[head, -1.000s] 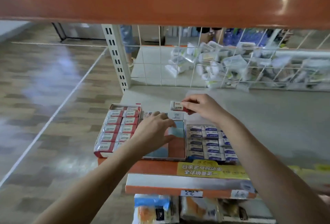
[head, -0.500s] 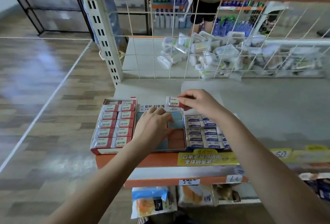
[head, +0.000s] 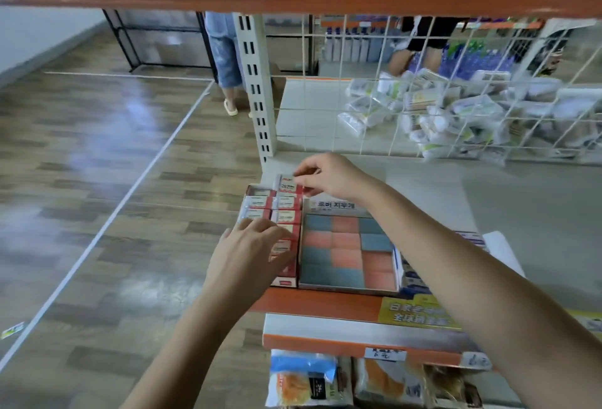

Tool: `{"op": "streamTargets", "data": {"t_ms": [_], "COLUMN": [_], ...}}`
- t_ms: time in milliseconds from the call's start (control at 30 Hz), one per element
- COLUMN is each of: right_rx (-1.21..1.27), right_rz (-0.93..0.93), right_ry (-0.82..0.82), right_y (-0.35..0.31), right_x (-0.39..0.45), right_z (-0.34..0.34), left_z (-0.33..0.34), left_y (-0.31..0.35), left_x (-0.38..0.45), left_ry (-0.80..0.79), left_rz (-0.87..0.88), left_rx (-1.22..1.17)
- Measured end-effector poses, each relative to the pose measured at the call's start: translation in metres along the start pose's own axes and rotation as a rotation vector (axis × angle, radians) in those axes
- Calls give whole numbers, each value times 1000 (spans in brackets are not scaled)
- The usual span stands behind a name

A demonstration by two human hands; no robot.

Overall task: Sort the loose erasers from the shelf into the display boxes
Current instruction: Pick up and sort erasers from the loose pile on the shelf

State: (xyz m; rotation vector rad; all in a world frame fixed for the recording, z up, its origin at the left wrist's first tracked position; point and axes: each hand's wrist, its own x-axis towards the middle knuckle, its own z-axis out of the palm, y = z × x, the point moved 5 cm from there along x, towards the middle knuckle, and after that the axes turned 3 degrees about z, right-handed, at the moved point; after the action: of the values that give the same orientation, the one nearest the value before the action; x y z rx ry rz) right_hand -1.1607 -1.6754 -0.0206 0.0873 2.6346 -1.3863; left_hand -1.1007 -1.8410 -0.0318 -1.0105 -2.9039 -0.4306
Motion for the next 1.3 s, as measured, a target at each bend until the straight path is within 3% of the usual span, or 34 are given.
{"op": "streamTargets", "data": {"t_ms": [233, 800, 1133, 1300], "right_rx": [-304, -468, -941, -1066], "right_rz": [-68, -95, -134, -204], "right_ry": [44, 148, 167, 118], "right_y": [-32, -31, -41, -50], "right_x": [33, 33, 34, 21], "right_z": [36, 47, 67, 72], "left_z": [-3, 4, 5, 5], "left_y": [-12, -21, -21, -19], "left_x": [-15, -16, -16, -18], "left_ry": [-138, -89, -52, -50], "left_rz": [45, 120, 133, 125], "left_rx": [23, -32, -44, -19]}}
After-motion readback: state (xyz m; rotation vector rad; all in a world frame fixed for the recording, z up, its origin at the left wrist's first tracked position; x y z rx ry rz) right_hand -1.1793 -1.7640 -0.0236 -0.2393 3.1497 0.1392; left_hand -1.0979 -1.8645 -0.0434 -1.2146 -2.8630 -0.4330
